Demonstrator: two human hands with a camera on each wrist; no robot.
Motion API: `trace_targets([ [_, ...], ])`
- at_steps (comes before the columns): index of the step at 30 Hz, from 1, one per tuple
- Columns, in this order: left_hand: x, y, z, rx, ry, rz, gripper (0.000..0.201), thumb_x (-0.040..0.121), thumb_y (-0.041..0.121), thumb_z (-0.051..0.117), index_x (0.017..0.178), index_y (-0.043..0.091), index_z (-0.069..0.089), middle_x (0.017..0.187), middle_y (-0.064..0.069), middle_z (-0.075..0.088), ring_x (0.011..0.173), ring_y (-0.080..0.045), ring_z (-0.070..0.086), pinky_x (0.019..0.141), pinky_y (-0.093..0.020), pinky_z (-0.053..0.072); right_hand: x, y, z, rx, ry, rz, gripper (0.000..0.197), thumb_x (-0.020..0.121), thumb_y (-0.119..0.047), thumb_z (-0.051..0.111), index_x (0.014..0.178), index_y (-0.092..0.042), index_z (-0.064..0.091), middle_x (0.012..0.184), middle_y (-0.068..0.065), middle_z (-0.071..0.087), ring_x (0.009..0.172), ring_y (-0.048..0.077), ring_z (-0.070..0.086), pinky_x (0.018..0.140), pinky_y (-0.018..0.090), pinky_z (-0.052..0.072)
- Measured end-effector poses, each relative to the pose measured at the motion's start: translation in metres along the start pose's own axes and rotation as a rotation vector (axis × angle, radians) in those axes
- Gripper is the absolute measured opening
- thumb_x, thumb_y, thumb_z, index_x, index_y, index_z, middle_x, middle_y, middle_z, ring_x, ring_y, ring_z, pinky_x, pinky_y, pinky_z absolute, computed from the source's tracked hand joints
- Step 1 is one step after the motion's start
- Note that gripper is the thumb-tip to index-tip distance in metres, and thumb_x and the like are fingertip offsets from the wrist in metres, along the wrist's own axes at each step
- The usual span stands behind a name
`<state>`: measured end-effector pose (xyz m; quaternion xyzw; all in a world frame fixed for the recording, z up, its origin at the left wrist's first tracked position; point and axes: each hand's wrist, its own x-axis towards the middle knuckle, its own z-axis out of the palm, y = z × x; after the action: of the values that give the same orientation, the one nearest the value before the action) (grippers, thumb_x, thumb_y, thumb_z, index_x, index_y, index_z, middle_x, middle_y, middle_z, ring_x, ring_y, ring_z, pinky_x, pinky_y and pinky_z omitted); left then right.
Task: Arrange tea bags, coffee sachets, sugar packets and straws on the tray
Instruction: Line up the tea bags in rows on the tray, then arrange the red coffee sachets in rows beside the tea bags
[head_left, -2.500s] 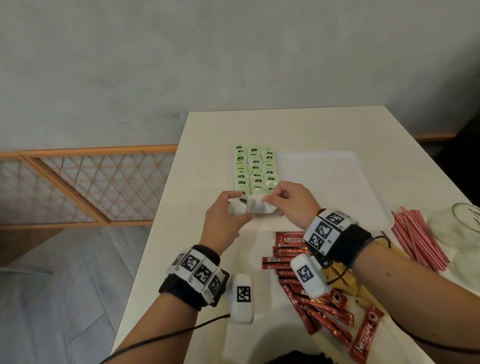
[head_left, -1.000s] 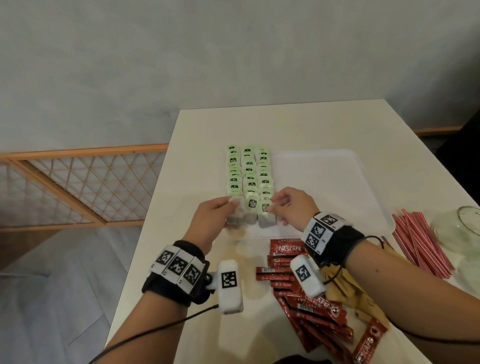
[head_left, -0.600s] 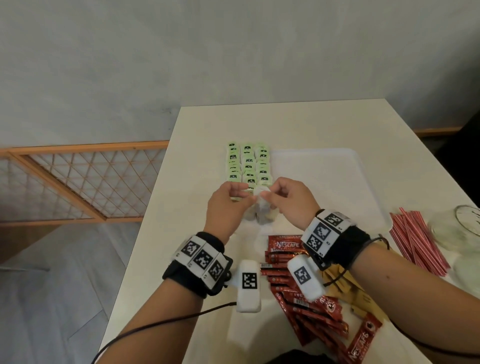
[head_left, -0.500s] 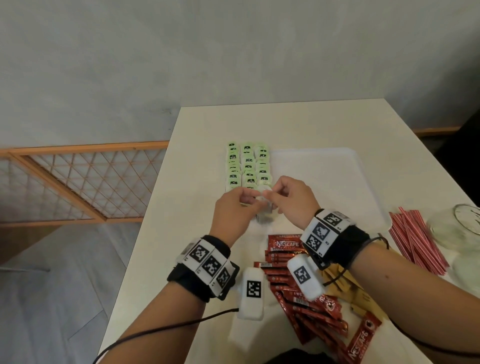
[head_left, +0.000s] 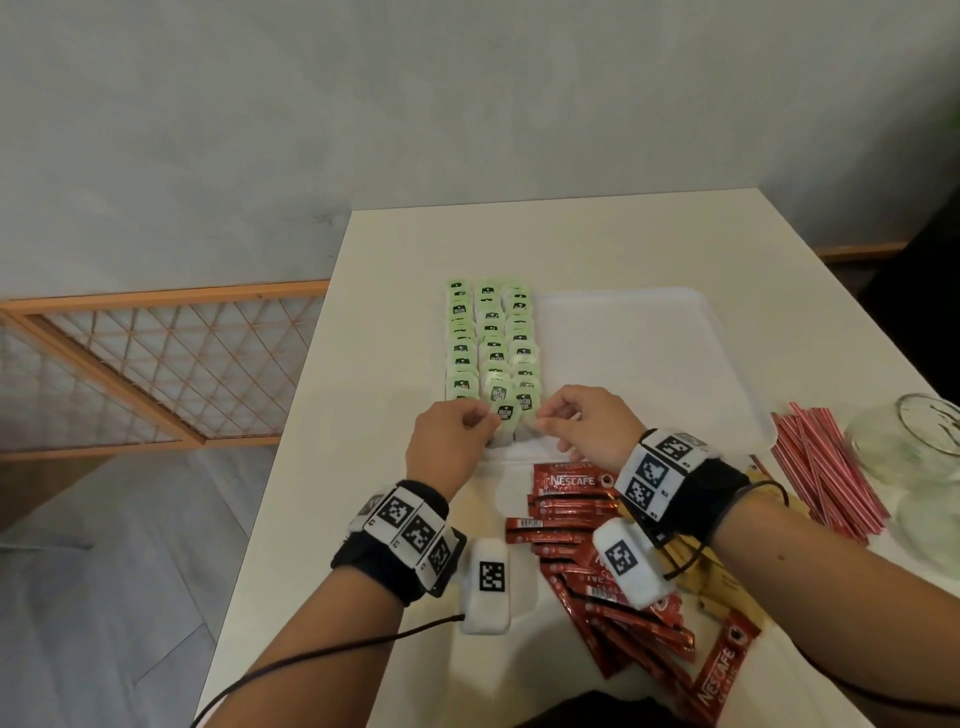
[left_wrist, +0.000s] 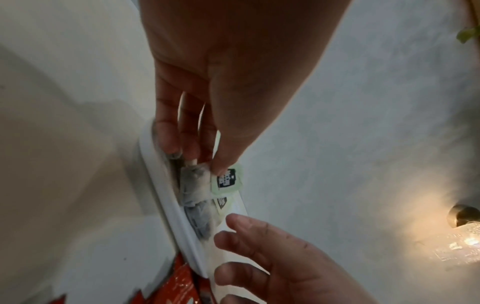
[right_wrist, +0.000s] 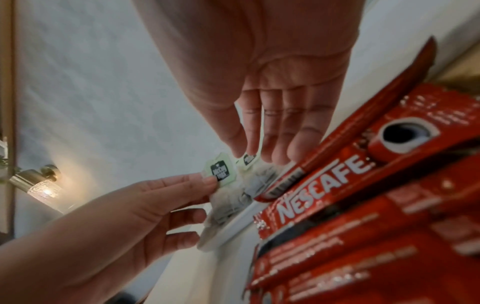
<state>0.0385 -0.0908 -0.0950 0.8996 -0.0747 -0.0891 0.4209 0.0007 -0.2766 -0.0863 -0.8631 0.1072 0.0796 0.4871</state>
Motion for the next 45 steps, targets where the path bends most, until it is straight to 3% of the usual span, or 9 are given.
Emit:
trace_targets([
  [5,0.001,-0.001,-0.002,0.014,0.116,-0.021,0.023,0.089,0.025,0.067,0.111,0.03,0.065,0.094,0.01,0.063,0.086,-0.012,0.061,0.077,-0.029,0.05,0.007,0.009,0.001,-0.16,0.023,0.055,0.018,0.083,-0.035,0.073,0.088,-0.022,0.062,0.087,-0.006,0.063,0.082,0.013,0.06,0.07,0.025,0.047],
  [12,-0.002,-0.004,0.002,0.212,0.034,-0.014,0.019,0.081,0.022,0.067,0.092,0.035,0.058,0.077,0.014,0.062,0.08,-0.008,0.063,0.064,-0.026,0.045,0.013,0.003,0.006,-0.333,-0.02,0.125,0.026,0.081,-0.038,0.074,0.082,-0.021,0.054,0.087,-0.003,0.063,0.08,0.015,0.058,0.071,0.03,0.045],
  [17,-0.011,0.017,-0.002,0.247,0.001,0.089,0.02,0.084,0.018,0.059,0.095,0.035,0.06,0.083,0.014,0.063,0.079,-0.006,0.057,0.064,-0.026,0.042,-0.005,0.0,-0.011,-0.28,-0.048,0.064,0.032,0.079,-0.039,0.076,0.099,-0.022,0.058,0.091,-0.007,0.06,0.083,0.008,0.056,0.068,0.022,0.041],
  [25,-0.071,0.031,0.022,0.249,-0.462,0.477,0.023,0.08,0.032,0.075,0.1,0.033,0.063,0.092,0.016,0.058,0.08,0.001,0.053,0.07,-0.024,0.043,-0.101,0.03,-0.052,-0.199,-0.052,-0.069,0.016,0.079,-0.025,0.079,0.091,-0.025,0.069,0.076,-0.009,0.068,0.062,-0.005,0.057,0.064,0.015,0.043],
  [31,-0.093,0.03,0.039,0.53,-0.661,0.679,0.088,0.057,0.058,0.085,0.132,0.035,0.043,0.128,0.011,0.045,0.116,-0.01,0.039,0.093,-0.03,0.043,-0.15,0.062,-0.068,-0.301,-0.086,-0.097,0.021,0.077,-0.02,0.08,0.092,-0.028,0.069,0.079,-0.01,0.067,0.061,-0.004,0.052,0.057,0.009,0.04],
  [35,-0.103,0.031,0.05,0.789,-0.6,0.835,0.11,0.052,0.068,0.081,0.143,0.032,0.031,0.134,0.003,0.039,0.121,-0.017,0.037,0.106,-0.035,0.035,-0.174,0.072,-0.077,-0.387,-0.167,-0.055,0.032,0.072,-0.024,0.084,0.093,-0.037,0.064,0.091,-0.012,0.061,0.063,0.0,0.051,0.059,0.014,0.042],
  [39,-0.104,0.031,0.061,0.882,-0.461,0.963,0.098,0.052,0.083,0.064,0.132,0.029,0.046,0.121,0.0,0.049,0.11,-0.022,0.046,0.097,-0.038,0.041,-0.188,0.079,-0.072,-0.543,-0.244,-0.05,0.041,0.071,-0.019,0.084,0.105,-0.033,0.065,0.101,-0.013,0.051,0.072,-0.004,0.044,0.063,0.007,0.033],
  [42,-0.101,0.032,0.067,0.877,-0.426,1.005,0.083,0.062,0.084,0.054,0.122,0.027,0.053,0.111,0.001,0.051,0.1,-0.021,0.048,0.089,-0.035,0.039,-0.188,0.087,-0.063,-0.608,-0.258,-0.047,0.039,0.073,-0.025,0.081,0.107,-0.035,0.066,0.104,-0.01,0.049,0.084,0.002,0.048,0.077,0.019,0.043],
  [45,-0.094,0.033,0.071,0.841,-0.452,0.948,0.079,0.068,0.085,0.041,0.116,0.023,0.053,0.108,0.0,0.051,0.097,-0.02,0.048,0.089,-0.036,0.038,-0.183,0.09,-0.059,-0.577,-0.209,-0.055,0.028,0.075,-0.029,0.08,0.099,-0.031,0.066,0.094,-0.017,0.044,0.081,-0.004,0.045,0.071,0.013,0.036],
])
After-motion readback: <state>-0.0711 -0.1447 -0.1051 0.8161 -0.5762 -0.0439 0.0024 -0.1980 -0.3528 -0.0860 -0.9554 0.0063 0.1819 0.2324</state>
